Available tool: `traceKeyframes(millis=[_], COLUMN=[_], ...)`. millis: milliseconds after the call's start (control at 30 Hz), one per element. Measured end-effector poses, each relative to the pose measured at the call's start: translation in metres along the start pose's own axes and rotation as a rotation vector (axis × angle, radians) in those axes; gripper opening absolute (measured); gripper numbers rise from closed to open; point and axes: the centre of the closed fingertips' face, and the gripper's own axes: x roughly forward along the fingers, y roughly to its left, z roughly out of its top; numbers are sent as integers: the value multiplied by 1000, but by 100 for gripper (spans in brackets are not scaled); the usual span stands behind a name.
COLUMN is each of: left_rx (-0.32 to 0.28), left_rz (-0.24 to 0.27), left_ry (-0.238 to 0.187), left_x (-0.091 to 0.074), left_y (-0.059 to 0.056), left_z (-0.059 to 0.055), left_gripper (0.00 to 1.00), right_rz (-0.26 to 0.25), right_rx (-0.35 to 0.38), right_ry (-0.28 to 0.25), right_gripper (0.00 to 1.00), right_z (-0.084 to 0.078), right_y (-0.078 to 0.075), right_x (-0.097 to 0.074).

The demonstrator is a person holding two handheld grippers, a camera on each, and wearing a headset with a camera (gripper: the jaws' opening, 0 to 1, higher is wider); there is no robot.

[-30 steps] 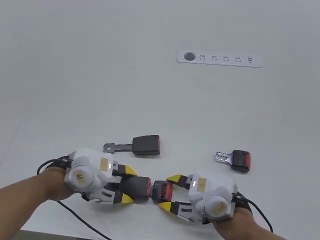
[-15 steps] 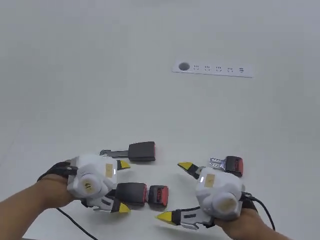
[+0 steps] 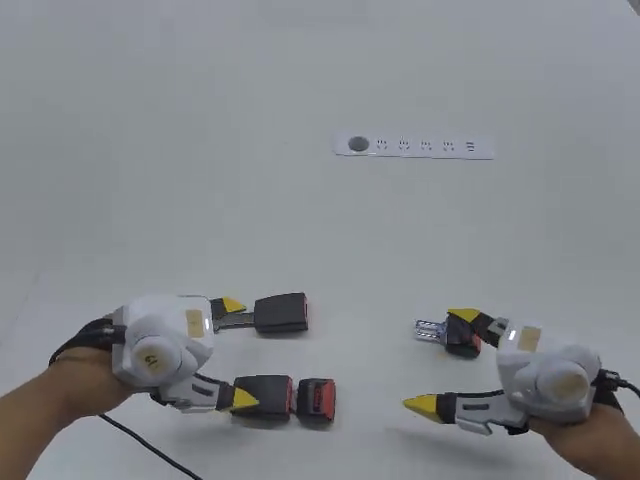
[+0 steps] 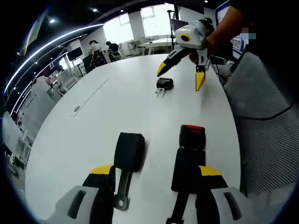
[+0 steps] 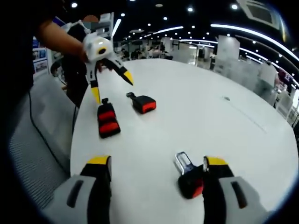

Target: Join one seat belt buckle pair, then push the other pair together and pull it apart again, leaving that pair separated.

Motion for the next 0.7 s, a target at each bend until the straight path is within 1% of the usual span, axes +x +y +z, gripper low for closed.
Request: traceKeyframes(millis=[67,133,167,200,233,300,367,400,467,533,567,633,700], left_rx=[-7,-8,-12,-18,-33,-46,-45,-54,-57,-48,-44,-40,-13], left_rz=[2,11,18,24,33,41,42,33,14,-6,-15,-29,-41], left_ry=[-7,-10,-11,-13,-16,-11,-6,5,13,33,40,51,67], left_x=[2,4,6,7,11,16,21,26,31,38,43,49,52], left_y=[8,18,25,29,36,45,49,50,49,47,49,49,48], left_z=[3,7,8,9,9,7,6,4,3,1,-3,-6,-9], left_gripper=[72,72,72,72,71,70,69,69,69,69,68,67,64], right_rz=[6,8,11,20,22,36,40,47,67,89,95,117,145], right_rx=[6,-4,-9,-4,-2,13,27,24,15,1,-5,-10,-7], right_ry=[2,22,29,39,47,53,50,51,66,81,88,99,112], right_gripper=[81,81,81,81,80,80,79,79,78,77,75,72,68], right_z=[-5,-10,-13,-16,-19,-22,-23,-23,-26,-30,-32,-36,-38], right_y=[-9,-15,-19,-24,-28,-35,-44,-47,-50,-52,-52,-53,-50], right_x=[-4,-7,-9,-10,-11,-12,-13,-12,-9,-6,-5,-2,0])
